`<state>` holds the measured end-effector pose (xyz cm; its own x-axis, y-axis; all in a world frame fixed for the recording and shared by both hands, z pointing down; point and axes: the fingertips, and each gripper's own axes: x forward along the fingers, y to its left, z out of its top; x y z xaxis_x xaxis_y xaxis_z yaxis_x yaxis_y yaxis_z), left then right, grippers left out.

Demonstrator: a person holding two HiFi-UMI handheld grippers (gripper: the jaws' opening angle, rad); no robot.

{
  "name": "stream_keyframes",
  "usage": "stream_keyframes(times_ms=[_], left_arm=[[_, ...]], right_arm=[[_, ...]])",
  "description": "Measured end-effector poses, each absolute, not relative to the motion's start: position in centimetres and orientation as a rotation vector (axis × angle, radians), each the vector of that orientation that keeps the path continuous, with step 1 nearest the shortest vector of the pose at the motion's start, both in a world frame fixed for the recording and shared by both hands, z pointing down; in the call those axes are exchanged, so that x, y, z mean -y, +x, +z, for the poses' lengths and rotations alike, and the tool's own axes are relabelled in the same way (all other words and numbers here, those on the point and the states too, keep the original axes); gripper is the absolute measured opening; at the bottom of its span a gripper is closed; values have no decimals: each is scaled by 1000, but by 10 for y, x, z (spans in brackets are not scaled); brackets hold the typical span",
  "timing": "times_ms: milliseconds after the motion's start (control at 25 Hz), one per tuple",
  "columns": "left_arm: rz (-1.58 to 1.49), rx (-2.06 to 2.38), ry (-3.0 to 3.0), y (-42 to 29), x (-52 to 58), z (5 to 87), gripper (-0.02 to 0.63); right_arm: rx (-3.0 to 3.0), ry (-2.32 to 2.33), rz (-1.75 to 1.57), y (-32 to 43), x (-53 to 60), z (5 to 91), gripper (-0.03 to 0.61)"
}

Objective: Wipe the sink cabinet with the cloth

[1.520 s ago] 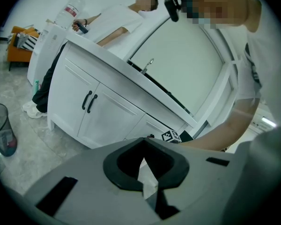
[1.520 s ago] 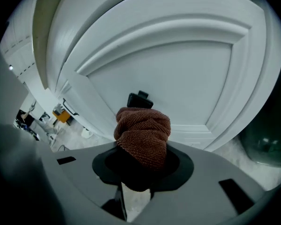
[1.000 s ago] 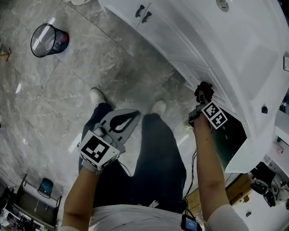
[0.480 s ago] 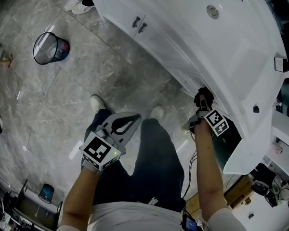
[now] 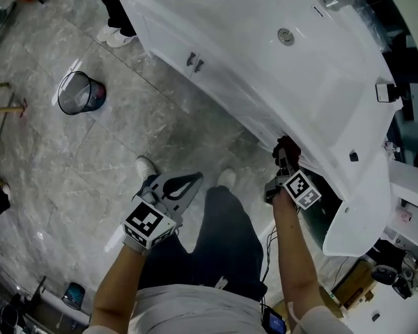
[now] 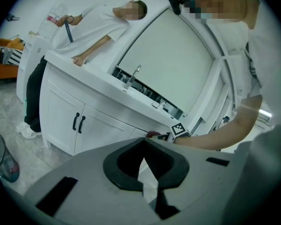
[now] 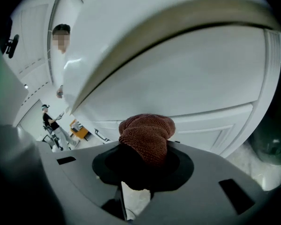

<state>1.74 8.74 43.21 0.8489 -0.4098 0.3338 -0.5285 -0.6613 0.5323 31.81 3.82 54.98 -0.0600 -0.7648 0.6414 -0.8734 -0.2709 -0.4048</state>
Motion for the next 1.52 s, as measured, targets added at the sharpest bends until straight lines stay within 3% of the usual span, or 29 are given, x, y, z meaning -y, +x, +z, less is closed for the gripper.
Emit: stream_keyframes(times_ms=[600,1520], left_arm=[[253,745,2476,21,-59,330,11],[141,922,2629,1,-15,171,11]], right_arm=[[2244,1642,1045,188,-28,393,120],[2778,1354,626,98,1,147,121]])
